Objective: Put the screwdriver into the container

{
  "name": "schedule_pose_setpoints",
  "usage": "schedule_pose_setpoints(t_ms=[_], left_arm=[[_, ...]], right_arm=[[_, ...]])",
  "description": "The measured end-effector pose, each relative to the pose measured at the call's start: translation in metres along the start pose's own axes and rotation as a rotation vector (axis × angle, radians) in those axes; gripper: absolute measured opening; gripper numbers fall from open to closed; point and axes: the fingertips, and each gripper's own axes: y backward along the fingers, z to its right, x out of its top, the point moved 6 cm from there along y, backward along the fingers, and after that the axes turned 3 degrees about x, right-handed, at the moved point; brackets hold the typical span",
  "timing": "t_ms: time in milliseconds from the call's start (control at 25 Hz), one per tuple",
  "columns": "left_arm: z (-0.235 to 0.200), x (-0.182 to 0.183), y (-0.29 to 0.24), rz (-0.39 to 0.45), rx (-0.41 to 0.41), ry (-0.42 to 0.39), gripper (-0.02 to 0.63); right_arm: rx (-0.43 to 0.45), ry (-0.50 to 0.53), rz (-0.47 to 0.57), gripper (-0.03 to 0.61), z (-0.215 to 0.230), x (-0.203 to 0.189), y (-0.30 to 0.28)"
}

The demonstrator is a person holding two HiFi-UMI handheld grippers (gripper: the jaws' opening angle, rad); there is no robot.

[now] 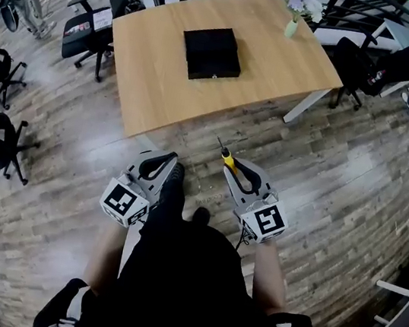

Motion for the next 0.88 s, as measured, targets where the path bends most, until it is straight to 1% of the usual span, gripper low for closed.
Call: schedule_pose_setpoints(t_ms=[240, 600, 880], left_arm=[[-0.020, 0.006, -0.021, -0.002, -0.027, -0.004, 0.022], [-0.071, 0.015, -0.064, -0.010, -0.072, -0.002, 0.021], [-0.122, 0.020, -0.093, -0.012, -0.075, -0.009, 0.022]], right_arm=[[-0.007, 0.004, -0.010, 0.084, 0.018, 0.004, -0.019], [-0.030, -0.011, -0.042, 0.084, 0.056, 0.004, -0.065], [-0.040, -0.008, -0.068, 0.084, 0.086, 0.003, -0.108]])
